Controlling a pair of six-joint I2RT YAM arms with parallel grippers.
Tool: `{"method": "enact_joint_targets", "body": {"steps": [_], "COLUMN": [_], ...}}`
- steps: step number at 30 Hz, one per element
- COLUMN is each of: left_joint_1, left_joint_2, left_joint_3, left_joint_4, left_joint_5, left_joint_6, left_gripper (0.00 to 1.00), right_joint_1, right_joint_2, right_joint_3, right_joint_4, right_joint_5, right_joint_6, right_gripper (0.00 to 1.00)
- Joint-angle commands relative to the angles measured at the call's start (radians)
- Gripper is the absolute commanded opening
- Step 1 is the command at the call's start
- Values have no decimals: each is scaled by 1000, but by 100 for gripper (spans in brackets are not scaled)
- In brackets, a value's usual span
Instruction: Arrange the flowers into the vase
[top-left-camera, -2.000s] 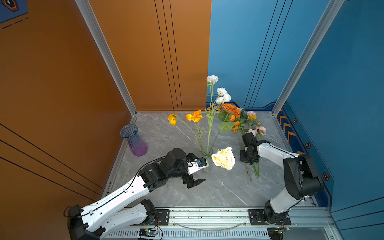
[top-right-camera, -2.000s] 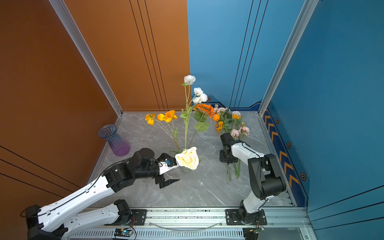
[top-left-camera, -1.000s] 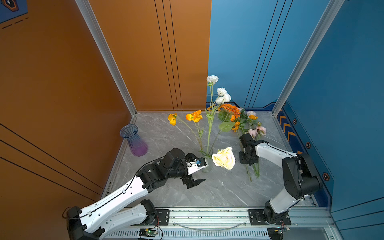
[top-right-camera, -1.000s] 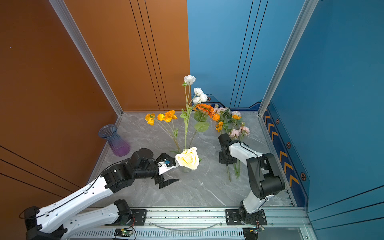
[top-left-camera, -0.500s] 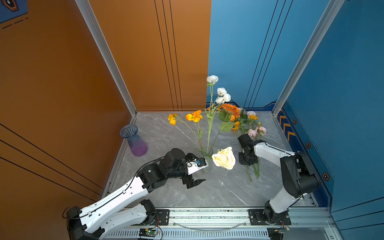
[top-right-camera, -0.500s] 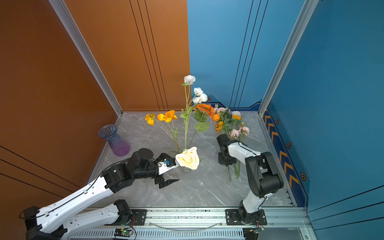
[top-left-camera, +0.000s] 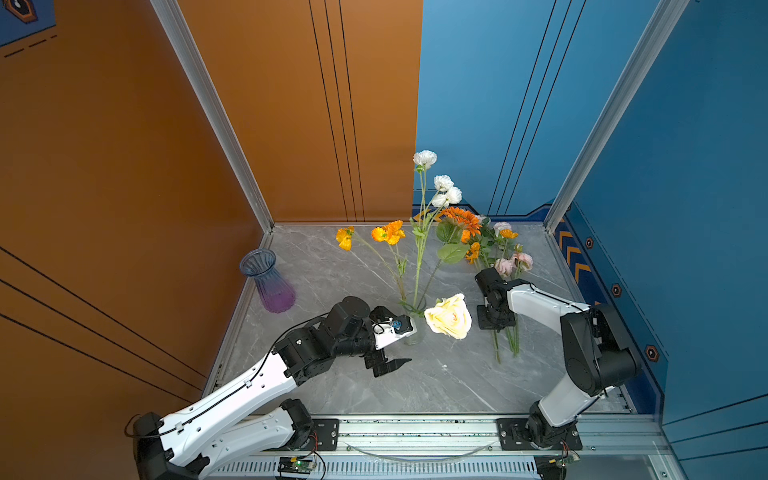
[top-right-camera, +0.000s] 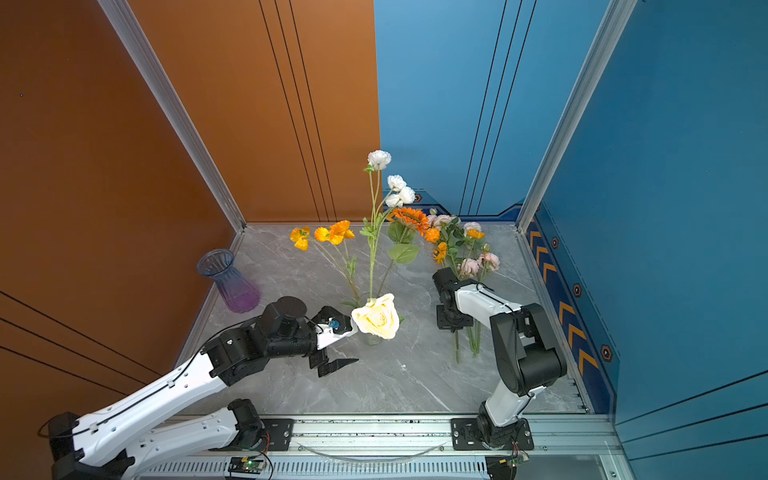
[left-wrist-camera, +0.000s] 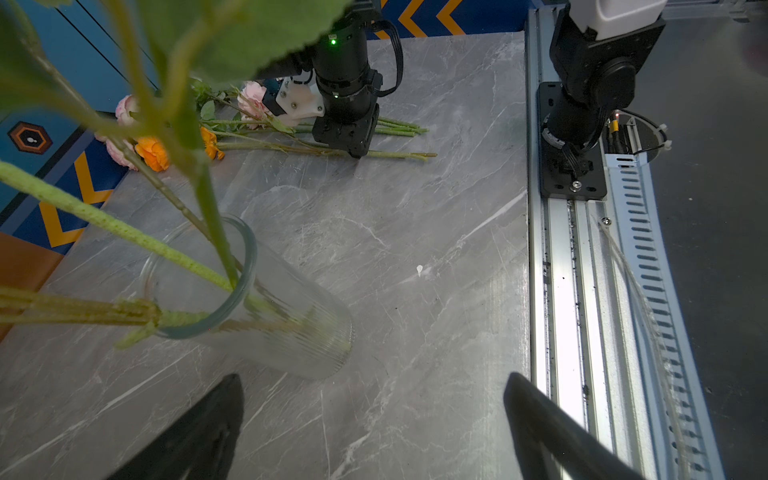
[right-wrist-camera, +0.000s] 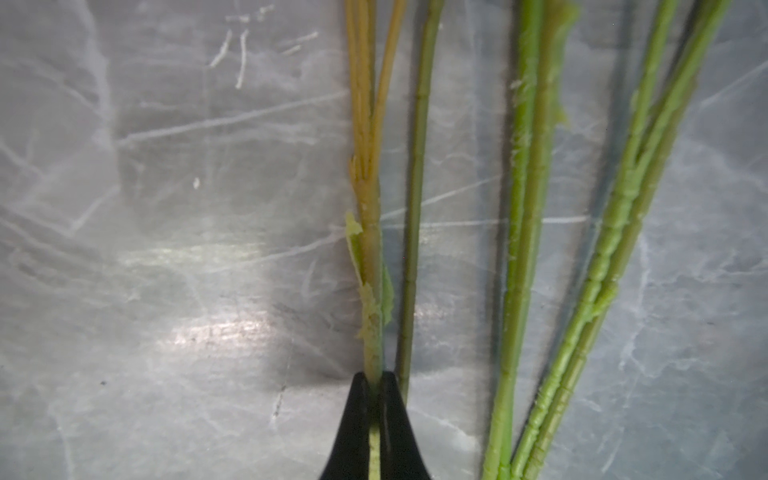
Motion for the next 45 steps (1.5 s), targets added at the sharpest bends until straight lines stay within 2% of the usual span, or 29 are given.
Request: {"method": "enact_joint_targets", "body": {"steps": [1, 8, 14, 19, 22, 25, 28, 32, 35, 40, 45], "left_joint_1": [0, -1, -3, -2, 0, 2, 8, 28, 42, 68, 87], "left_joint_2": [-11, -12, -17, -21, -27, -43, -73, -97, -100, -122, -144], "left_joint_3": [32, 32, 33, 36, 36, 36, 29, 26, 29, 30, 17], "left_joint_4": [-20, -20, -20, -19, -19, -20, -19, -20, -20, -12, 12], "left_joint_5": [23, 22, 24, 28, 26, 18, -15, -44, -40, -21, -7], "left_joint_6": [-10, -10, -13, -14, -14, -14, -6, -1, -7, -17, -28], "left_gripper": [98, 98, 98, 98, 98, 98, 98, 98, 98, 98, 98], "right_joint_1": [7, 30, 12, -22, -34, -1, 74, 200, 263, 391, 549], "right_joint_2": [-15, -124, -199, -292, -382, -464, -513, -600, -669, -734, -720], "right_joint_3": [27, 68, 99, 94, 41, -52, -89, -105, -130, -186, -242], "right_joint_4": [-34, -28, -17, 44, 179, 406, 557, 679, 769, 996, 1245], "right_joint_5": [15, -62, -258, -339, -334, -247, -86, 180, 320, 443, 466], "right_joint_6": [-11, -40, -37, 22, 98, 186, 221, 157, 110, -19, -134], "right_gripper": [0, 0, 0, 0, 0, 0, 0, 0, 0, 0, 0]}}
